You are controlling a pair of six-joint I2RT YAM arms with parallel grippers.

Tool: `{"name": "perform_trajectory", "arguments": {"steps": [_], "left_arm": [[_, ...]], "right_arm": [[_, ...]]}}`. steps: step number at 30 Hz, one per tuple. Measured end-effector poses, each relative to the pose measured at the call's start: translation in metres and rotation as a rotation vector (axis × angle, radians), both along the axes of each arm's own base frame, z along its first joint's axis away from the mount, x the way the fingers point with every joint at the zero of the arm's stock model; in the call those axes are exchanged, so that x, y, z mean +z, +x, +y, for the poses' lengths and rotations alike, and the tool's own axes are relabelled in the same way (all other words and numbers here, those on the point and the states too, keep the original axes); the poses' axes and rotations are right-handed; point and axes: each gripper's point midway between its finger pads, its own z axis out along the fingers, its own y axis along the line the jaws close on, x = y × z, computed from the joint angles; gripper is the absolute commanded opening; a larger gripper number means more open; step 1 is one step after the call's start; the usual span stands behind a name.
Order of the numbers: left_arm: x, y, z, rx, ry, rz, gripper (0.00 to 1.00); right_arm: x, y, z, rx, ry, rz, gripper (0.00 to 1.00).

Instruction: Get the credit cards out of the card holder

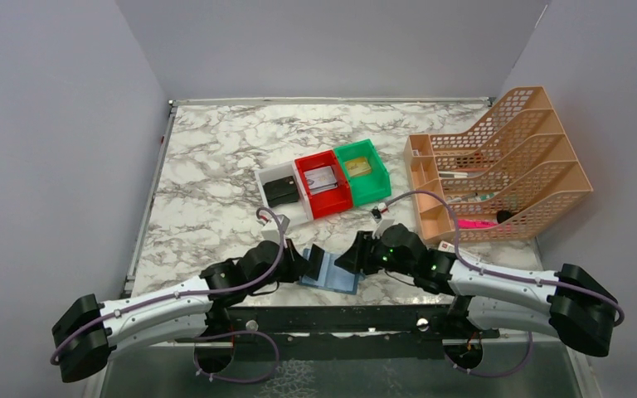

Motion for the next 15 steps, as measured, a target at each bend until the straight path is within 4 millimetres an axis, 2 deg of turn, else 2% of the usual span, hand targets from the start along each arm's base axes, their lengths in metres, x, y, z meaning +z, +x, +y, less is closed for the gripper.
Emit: {"name": "perform_trajectory", "arguments": {"steps": [6,10,15], "left_arm": [[0.010,0.018,0.004,0.020,-0.009,-0.022,0.00],[0.019,0.035,0.012,0.052,-0.072,-0.018,0.00],[0.032,0.044,0.022,0.066,-0.167,-0.035,0.00]], "right_arm": [[-0.004,-0.004,-0.014,-0.033,0.019,-0.008,0.62],[-0.008,-0.005,-0.017,-0.045,0.016,0.000,0.64],[-0.006,-0.003,-0.016,-0.051,0.025,-0.008,0.64]]}}
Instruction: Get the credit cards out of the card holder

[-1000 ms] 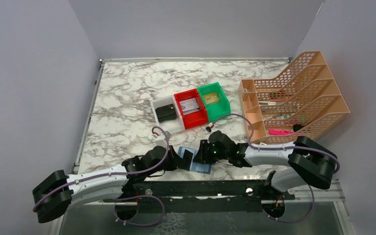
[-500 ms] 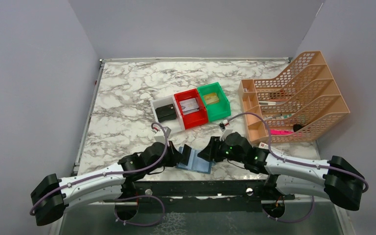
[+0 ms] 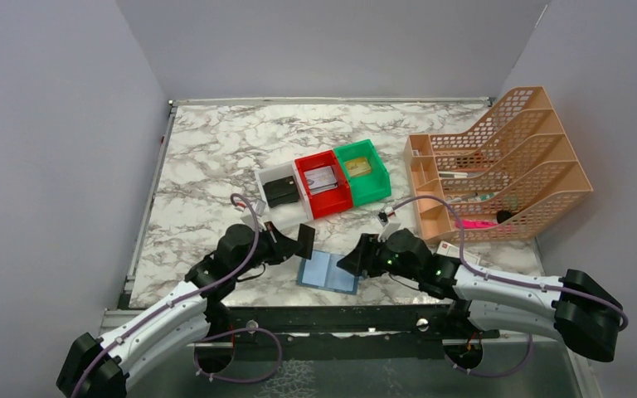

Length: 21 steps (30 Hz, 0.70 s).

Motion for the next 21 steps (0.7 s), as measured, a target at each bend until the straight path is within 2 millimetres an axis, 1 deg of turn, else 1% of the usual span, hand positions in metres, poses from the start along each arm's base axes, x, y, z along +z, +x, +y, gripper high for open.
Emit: {"name": "perform_trajectory", "arguments": {"steps": [5,9,11,17,21], "left_arm": [[0.004,-0.006,-0.002,-0.026,-0.087,0.003,0.00],[-0.002,-0.018,-0.009,-0.071,-0.158,0.033,0.00],[-0.002,-0.023,-0.012,-0.097,-0.186,0.049,0.00],[0.020,-0.033,-0.023,-0.184,-0.267,0.026,0.00],[0.029,-0.037,-0.026,-0.213,-0.299,0.010,0.00]], "right_arm": [[0.003,0.001,0.004,0.007,0.015,-0.011,0.63],[0.016,-0.002,0.017,0.059,0.103,-0.039,0.63],[0.019,-0.005,0.021,0.081,0.138,-0.047,0.62],[0.012,-0.007,0.037,0.136,0.175,-0.007,0.59],[0.014,-0.008,0.049,0.173,0.232,0.023,0.55]]}}
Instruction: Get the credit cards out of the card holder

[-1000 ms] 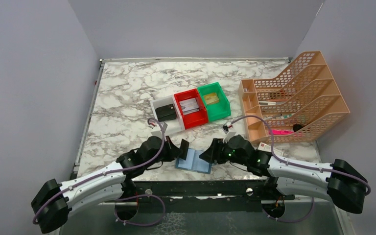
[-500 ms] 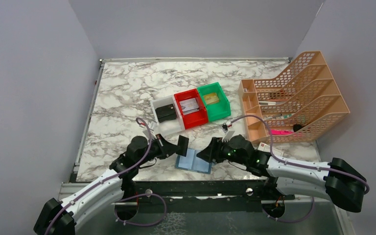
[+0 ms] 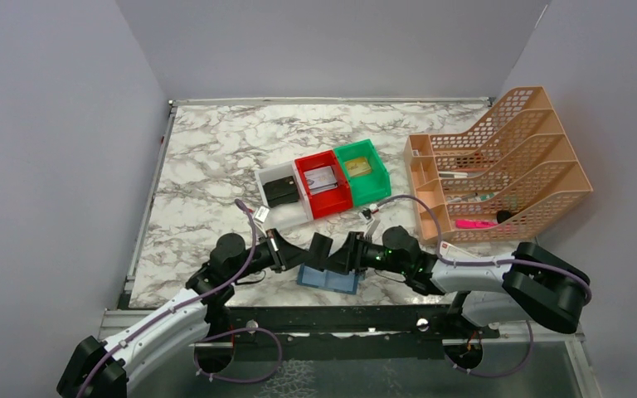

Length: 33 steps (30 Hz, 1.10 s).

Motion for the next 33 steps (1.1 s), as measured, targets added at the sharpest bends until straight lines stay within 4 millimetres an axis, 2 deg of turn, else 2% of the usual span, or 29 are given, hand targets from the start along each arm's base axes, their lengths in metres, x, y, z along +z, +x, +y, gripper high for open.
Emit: {"name": "perform_trajectory", "arguments": {"steps": [12,20,25,29,33], "left_arm": [[0.010,-0.007,-0.002,-0.033,-0.051,-0.015,0.00],[0.003,-0.008,-0.001,-0.031,-0.047,0.000,0.00],[0.001,-0.009,-0.001,-0.030,-0.053,0.010,0.01],[0.003,-0.010,0.000,-0.028,-0.064,0.009,0.37],[0.000,-0.007,0.001,-0.014,-0.047,0.008,0.52]], "right_arm": [[0.033,0.012,0.012,0.025,0.193,0.005,0.28],[0.030,0.008,0.011,0.041,0.262,0.055,0.13],[0.032,0.004,0.008,0.045,0.289,0.069,0.07],[0.038,0.004,0.007,0.047,0.302,0.061,0.04],[0.046,0.003,0.004,0.047,0.302,0.034,0.03]]}}
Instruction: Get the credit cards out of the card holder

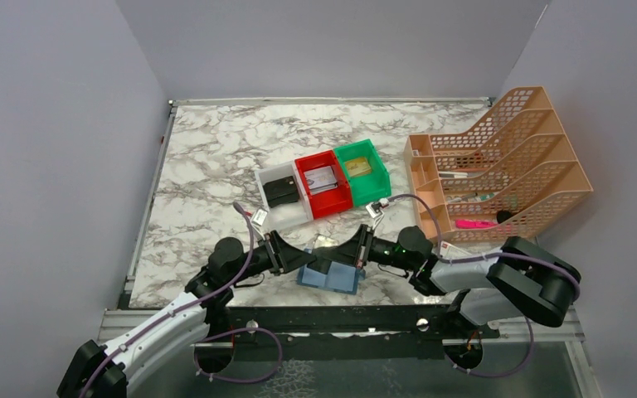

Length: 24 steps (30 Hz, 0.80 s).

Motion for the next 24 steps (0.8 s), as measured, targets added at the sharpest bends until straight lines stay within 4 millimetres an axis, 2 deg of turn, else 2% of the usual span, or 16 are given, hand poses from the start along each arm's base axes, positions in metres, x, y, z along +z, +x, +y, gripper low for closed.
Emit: {"name": "perform_trajectory", "arguments": {"steps": [5,10,16,24], "left_arm": [[-0.002,0.008,0.003,0.029,0.082,0.002,0.64],[0.017,0.026,0.011,0.100,0.202,-0.052,0.72],[0.034,0.048,0.039,0.229,0.407,-0.118,0.80],[0.042,0.083,0.082,0.365,0.748,-0.178,0.95]], "right_arm": [[-0.004,0.002,-0.007,-0.027,-0.055,-0.014,0.02],[-0.018,0.006,-0.015,-0.070,-0.145,-0.007,0.02],[-0.029,0.011,-0.024,-0.112,-0.229,-0.008,0.01],[-0.022,0.022,-0.028,-0.162,-0.289,-0.051,0.01]]}}
